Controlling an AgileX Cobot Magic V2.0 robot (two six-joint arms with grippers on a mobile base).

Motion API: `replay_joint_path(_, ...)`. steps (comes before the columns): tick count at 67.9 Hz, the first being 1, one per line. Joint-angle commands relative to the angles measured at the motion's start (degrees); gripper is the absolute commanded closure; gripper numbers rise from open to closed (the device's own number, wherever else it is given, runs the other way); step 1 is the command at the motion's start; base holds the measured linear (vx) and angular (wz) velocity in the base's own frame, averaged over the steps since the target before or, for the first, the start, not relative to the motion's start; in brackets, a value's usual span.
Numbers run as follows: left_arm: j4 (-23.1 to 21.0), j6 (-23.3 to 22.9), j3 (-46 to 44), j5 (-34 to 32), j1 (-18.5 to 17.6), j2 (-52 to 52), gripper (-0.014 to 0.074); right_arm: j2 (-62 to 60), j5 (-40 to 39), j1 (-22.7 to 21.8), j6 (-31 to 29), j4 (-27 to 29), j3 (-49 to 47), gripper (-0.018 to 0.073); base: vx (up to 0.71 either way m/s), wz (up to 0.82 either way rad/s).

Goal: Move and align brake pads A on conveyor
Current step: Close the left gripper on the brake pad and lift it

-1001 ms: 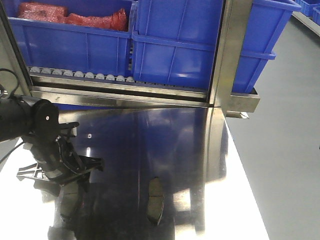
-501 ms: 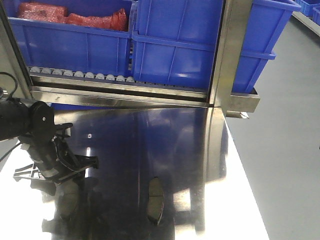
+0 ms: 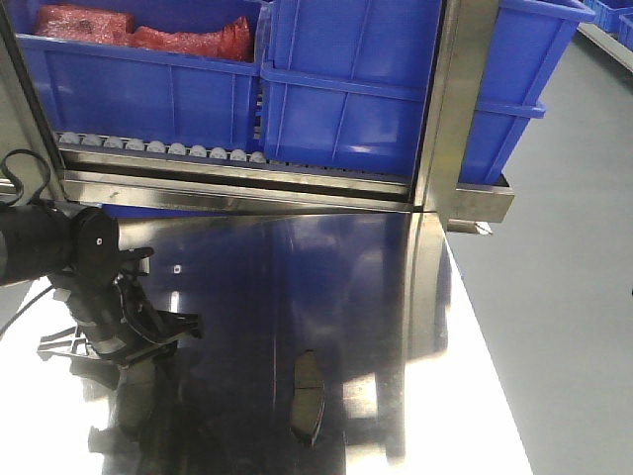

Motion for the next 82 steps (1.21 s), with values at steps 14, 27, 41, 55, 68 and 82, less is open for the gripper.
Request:
replay_joint_path(14,0.5,-0.6,-1.7,-1.7,-0.3,-2.6,0.0136,0.4,-3.9,0.0,-0.2,-0.3,-1.5,-0.0033,0.00,0.00)
replay_joint_path(27,0.4,-0.6,-1.7,-1.6,-0.2,-2.1,0.0136,0.4,-3.9,0.0,-0.2,-0.3,-1.5,-0.0033,0.00,0.00)
replay_joint_path(41,0.4,-0.6,-1.7,-1.6,-0.2,-2.1,0.0136,0.4,-3.9,0.0,-0.2,-0.3,-1.5,-0.0033,0.00,0.00)
replay_joint_path(55,0.3,-0.6,-1.7,-1.6,-0.2,-2.1,0.0136,0.4,-3.9,0.0,-0.2,-0.3,-1.5,-0.0033,0.00,0.00)
replay_joint_path(68,0.3,-0.6,-1.7,-1.2,-0.2,-1.6,0.0141,0.4,-3.9,0.0,-0.2,-0.3,-1.5,-0.0033,0.00,0.00)
replay_joint_path(82,0.3,-0.6,-1.7,-1.4,-0.2,-1.6,0.0264,0.4,-3.9,0.0,-0.2,-0.3,-1.5,-0.0033,0.00,0.00)
